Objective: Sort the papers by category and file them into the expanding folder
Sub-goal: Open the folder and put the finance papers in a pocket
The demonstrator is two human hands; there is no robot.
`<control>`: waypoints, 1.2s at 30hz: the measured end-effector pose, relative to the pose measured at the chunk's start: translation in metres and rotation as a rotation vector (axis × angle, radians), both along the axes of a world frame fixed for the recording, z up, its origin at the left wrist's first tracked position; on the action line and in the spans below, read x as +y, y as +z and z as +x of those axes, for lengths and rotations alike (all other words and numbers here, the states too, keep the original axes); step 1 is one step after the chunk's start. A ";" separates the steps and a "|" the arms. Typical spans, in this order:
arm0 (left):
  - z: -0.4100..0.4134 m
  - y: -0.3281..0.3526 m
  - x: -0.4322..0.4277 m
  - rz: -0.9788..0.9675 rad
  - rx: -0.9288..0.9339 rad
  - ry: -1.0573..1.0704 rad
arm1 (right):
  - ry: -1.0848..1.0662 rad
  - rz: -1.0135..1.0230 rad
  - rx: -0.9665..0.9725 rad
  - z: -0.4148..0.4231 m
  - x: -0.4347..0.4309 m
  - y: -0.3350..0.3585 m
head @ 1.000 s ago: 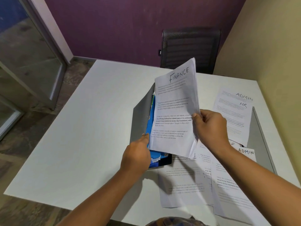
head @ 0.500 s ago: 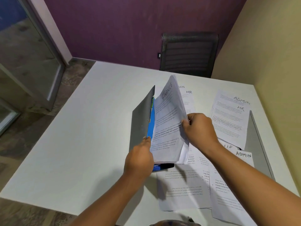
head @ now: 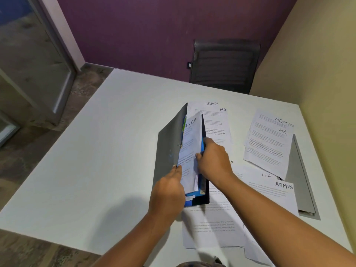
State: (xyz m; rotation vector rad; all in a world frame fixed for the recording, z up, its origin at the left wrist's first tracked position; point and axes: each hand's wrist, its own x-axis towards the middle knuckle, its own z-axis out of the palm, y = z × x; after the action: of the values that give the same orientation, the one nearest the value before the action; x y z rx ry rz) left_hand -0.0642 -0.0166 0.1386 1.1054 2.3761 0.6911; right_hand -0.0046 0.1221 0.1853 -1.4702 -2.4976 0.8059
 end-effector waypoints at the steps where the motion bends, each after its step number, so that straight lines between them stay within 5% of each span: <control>1: 0.001 -0.001 0.001 0.011 0.001 0.001 | 0.011 0.000 -0.011 0.000 -0.003 -0.004; 10: 0.002 -0.002 0.002 0.104 0.002 0.019 | 0.079 -0.051 -0.132 -0.007 -0.016 -0.023; 14: -0.001 -0.006 0.000 0.109 0.009 0.055 | 0.038 -0.038 0.003 -0.002 -0.017 -0.021; 22: -0.012 -0.007 0.012 -0.217 -0.037 0.048 | -0.073 -0.067 0.184 0.066 -0.007 -0.031; 36: -0.033 -0.080 0.016 -0.487 0.238 -0.208 | -0.213 -0.236 -0.160 0.223 -0.027 -0.090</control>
State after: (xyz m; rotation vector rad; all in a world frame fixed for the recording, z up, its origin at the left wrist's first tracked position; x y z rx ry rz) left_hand -0.0976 -0.0003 0.0586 1.2343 2.3839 -0.0985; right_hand 0.2186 0.0954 0.0951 -1.9108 -2.3613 1.0061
